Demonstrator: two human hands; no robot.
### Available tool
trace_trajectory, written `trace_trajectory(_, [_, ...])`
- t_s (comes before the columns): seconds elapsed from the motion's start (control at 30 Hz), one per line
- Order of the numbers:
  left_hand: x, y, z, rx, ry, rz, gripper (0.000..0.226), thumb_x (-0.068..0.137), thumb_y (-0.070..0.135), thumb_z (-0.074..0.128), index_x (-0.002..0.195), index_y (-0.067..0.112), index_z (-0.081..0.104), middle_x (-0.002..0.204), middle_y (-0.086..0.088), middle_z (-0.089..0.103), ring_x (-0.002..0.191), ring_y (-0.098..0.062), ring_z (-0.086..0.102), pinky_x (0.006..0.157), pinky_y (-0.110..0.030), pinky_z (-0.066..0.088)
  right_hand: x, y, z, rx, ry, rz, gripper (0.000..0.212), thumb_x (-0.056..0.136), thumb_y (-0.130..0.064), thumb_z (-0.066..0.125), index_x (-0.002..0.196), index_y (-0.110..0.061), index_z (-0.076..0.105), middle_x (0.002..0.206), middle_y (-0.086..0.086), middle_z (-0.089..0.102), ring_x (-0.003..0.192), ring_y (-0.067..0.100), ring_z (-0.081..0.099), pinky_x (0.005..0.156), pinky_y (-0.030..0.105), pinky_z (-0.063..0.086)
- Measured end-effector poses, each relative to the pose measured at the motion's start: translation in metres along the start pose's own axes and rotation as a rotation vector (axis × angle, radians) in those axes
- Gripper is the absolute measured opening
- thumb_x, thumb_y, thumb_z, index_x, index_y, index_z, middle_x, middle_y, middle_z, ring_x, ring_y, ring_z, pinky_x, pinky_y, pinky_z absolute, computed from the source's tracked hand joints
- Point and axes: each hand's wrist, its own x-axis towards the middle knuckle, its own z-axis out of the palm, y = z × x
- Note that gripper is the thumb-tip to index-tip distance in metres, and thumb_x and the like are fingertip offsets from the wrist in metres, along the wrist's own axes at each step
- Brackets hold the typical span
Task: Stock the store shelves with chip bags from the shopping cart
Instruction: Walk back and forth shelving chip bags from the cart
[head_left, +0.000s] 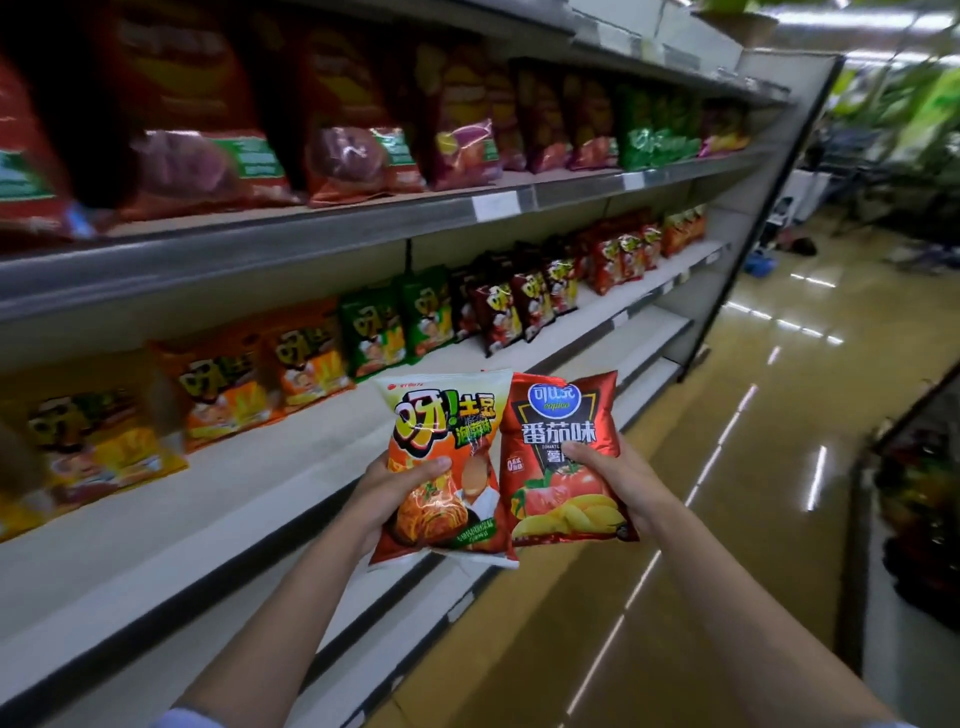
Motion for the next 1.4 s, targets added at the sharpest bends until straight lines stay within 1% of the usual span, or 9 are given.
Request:
trace_trajectory(0.2, [0.065, 0.012, 0.049, 0.047, -0.139, -0.020, 0.086, 0.035, 0.052, 0.085, 0.114, 0.028, 0.060, 0.101, -0.002, 0.074, 0.092, -0.025, 0.071, 0.086, -0.045, 0.056, 0.022, 0.005, -0.046, 0.092, 0.109, 0.023, 0.056, 0.064, -0.031, 0.080, 0.113, -0.021, 0.055, 0.101, 0.010, 0.074, 0.087, 0.031, 0.072, 0.080, 0.043, 0.058])
trace_trajectory(0.5, [0.143, 0.017, 0.130, 0.108, -0.231, -0.050, 0.064, 0.057, 0.038, 0.089, 0.113, 0.026, 0.060, 0.101, -0.005, 0.074, 0.092, -0.026, 0.071, 0.085, -0.044, 0.056, 0.075, 0.016, -0.129, 0.163, 0.179, 0.023, 0.065, 0.064, -0.032, 0.081, 0.121, -0.017, 0.054, 0.101, 0.008, 0.074, 0.090, 0.031, 0.072, 0.085, 0.047, 0.057])
trace_trajectory(0.7, [0.211, 0.036, 0.220, 0.137, -0.285, 0.000, 0.095, 0.026, 0.058, 0.091, 0.112, 0.028, 0.061, 0.099, -0.001, 0.075, 0.090, -0.024, 0.072, 0.081, -0.042, 0.057, 0.130, 0.009, -0.222, 0.182, 0.197, -0.012, 0.068, 0.065, -0.035, 0.086, 0.122, -0.020, 0.052, 0.105, 0.009, 0.073, 0.093, 0.031, 0.072, 0.089, 0.051, 0.055])
trace_trajectory(0.8, [0.244, 0.046, 0.279, 0.135, -0.295, 0.035, 0.052, 0.062, 0.035, 0.086, 0.107, 0.028, 0.060, 0.085, 0.005, 0.076, 0.077, -0.015, 0.073, 0.061, -0.028, 0.058, 0.156, -0.002, -0.279, 0.179, 0.225, -0.014, 0.081, 0.057, -0.041, 0.087, 0.126, -0.019, 0.050, 0.107, 0.009, 0.073, 0.094, 0.032, 0.071, 0.090, 0.053, 0.054])
trace_trajectory(0.87, [0.262, 0.051, 0.318, 0.132, -0.296, 0.034, 0.036, 0.074, 0.025, 0.077, 0.105, 0.026, 0.059, 0.082, 0.004, 0.075, 0.075, -0.015, 0.073, 0.057, -0.025, 0.056, 0.171, -0.009, -0.316, 0.178, 0.241, -0.016, 0.089, 0.052, -0.044, 0.089, 0.127, -0.019, 0.048, 0.108, 0.010, 0.072, 0.094, 0.032, 0.071, 0.090, 0.053, 0.054])
trace_trajectory(1.03, [0.306, 0.065, 0.397, 0.136, -0.335, 0.012, 0.060, 0.061, 0.037, 0.086, 0.113, 0.024, 0.060, 0.100, -0.006, 0.074, 0.088, -0.026, 0.071, 0.068, -0.032, 0.057, 0.202, -0.031, -0.393, 0.143, 0.275, -0.046, 0.080, 0.058, -0.040, 0.084, 0.125, -0.017, 0.048, 0.105, 0.009, 0.073, 0.088, 0.028, 0.073, 0.082, 0.044, 0.058])
trace_trajectory(1.17, [0.335, 0.073, 0.442, 0.164, -0.353, 0.053, 0.034, 0.075, 0.029, 0.075, 0.104, 0.029, 0.058, 0.101, -0.006, 0.072, 0.093, -0.028, 0.069, 0.082, -0.040, 0.056, 0.219, -0.040, -0.437, 0.157, 0.310, -0.067, 0.074, 0.060, -0.037, 0.082, 0.124, -0.017, 0.050, 0.104, 0.008, 0.073, 0.087, 0.028, 0.073, 0.079, 0.041, 0.058])
trace_trajectory(1.23, [0.349, 0.075, 0.461, 0.169, -0.379, 0.063, 0.034, 0.076, 0.028, 0.077, 0.104, 0.030, 0.058, 0.101, -0.004, 0.072, 0.094, -0.028, 0.069, 0.086, -0.043, 0.055, 0.230, -0.041, -0.457, 0.167, 0.323, -0.070, 0.074, 0.061, -0.037, 0.082, 0.124, -0.016, 0.050, 0.104, 0.009, 0.073, 0.087, 0.028, 0.073, 0.078, 0.041, 0.058])
trace_trajectory(1.4, [0.397, 0.076, 0.502, 0.169, -0.418, 0.034, 0.077, 0.041, 0.050, 0.084, 0.111, 0.027, 0.060, 0.102, -0.005, 0.074, 0.093, -0.028, 0.071, 0.089, -0.050, 0.054, 0.259, -0.046, -0.500, 0.166, 0.347, -0.063, 0.073, 0.061, -0.038, 0.082, 0.123, -0.018, 0.050, 0.105, 0.008, 0.073, 0.088, 0.028, 0.073, 0.080, 0.043, 0.059])
